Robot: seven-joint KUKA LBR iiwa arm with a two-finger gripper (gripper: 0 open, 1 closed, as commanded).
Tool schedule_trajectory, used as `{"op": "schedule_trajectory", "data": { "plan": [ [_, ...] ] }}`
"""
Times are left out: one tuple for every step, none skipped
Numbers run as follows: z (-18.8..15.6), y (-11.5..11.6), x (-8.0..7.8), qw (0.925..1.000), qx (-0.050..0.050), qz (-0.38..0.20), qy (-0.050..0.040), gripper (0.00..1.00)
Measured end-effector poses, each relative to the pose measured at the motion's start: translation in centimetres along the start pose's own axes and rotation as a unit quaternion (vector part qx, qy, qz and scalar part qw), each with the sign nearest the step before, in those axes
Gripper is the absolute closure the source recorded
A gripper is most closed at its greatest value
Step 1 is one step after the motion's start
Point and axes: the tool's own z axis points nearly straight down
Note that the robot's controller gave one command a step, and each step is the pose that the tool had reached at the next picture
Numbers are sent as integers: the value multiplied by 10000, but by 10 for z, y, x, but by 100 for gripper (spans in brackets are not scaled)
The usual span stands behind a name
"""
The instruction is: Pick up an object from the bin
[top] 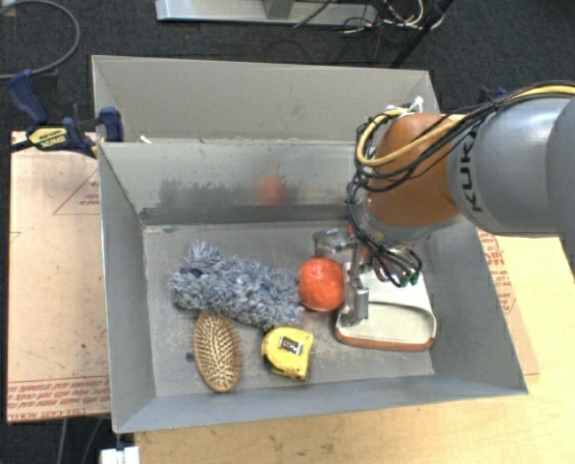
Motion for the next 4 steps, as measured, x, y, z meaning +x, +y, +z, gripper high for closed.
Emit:
{"op": "schedule_trajectory", "data": {
  "plan": [
    [4,68,-15,9810,48,-1937,-51,100],
    [4,68,-15,9811,47,-1934,-52,100],
    [2,60,-18,9860,24,-1664,-56,100],
    [-12,47,-26,9882,40,-1529,-60,100]
  ]
}}
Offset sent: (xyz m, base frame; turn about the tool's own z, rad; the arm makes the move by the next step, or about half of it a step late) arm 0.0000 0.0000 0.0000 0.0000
